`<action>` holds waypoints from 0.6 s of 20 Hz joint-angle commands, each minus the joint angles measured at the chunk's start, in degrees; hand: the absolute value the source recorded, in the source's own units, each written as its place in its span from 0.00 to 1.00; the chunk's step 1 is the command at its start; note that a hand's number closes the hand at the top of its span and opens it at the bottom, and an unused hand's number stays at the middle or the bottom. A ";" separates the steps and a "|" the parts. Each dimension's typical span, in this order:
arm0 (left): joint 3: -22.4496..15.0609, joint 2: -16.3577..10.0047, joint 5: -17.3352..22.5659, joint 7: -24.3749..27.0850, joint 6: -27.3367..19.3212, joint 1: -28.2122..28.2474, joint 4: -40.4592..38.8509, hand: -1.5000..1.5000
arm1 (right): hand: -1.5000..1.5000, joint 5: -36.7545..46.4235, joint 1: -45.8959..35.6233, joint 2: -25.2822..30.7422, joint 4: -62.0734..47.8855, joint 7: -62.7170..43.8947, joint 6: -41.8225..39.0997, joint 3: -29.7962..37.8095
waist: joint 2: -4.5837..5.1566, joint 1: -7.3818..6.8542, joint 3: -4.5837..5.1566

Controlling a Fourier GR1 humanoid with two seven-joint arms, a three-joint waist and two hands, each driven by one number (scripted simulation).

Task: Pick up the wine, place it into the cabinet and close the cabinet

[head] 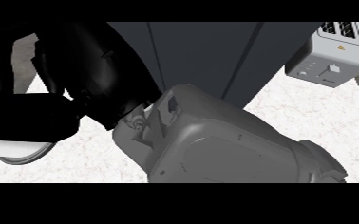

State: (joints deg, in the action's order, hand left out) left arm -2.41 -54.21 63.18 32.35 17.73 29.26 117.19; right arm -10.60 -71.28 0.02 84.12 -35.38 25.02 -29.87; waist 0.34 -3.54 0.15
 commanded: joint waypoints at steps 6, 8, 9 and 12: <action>7.96 -2.85 5.30 -3.53 4.66 1.07 -1.87 1.00 | 1.00 -2.40 -3.45 -0.02 -24.87 13.86 -2.55 6.66 | 0.12 0.23 -0.10; 5.77 -0.63 3.86 -3.77 1.54 -1.06 -2.07 1.00 | 1.00 -2.49 -4.23 0.31 -29.05 16.67 -5.52 7.65 | 0.33 1.07 -0.10; 6.19 -1.84 5.19 -4.52 1.21 -2.49 -0.83 1.00 | 1.00 -2.24 -4.19 1.87 -31.47 18.26 -5.87 8.17 | 0.79 0.70 -0.10; 6.10 -0.87 4.23 -4.24 1.10 -2.15 -1.82 1.00 | 1.00 -1.69 -2.06 3.16 -32.67 20.91 -5.91 7.46 | 0.88 0.82 -0.07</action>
State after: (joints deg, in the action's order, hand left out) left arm 3.23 -55.33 67.46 28.62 19.70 27.95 115.39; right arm -13.24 -74.96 -0.02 61.98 -18.58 19.97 -25.84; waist -1.43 -3.31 0.22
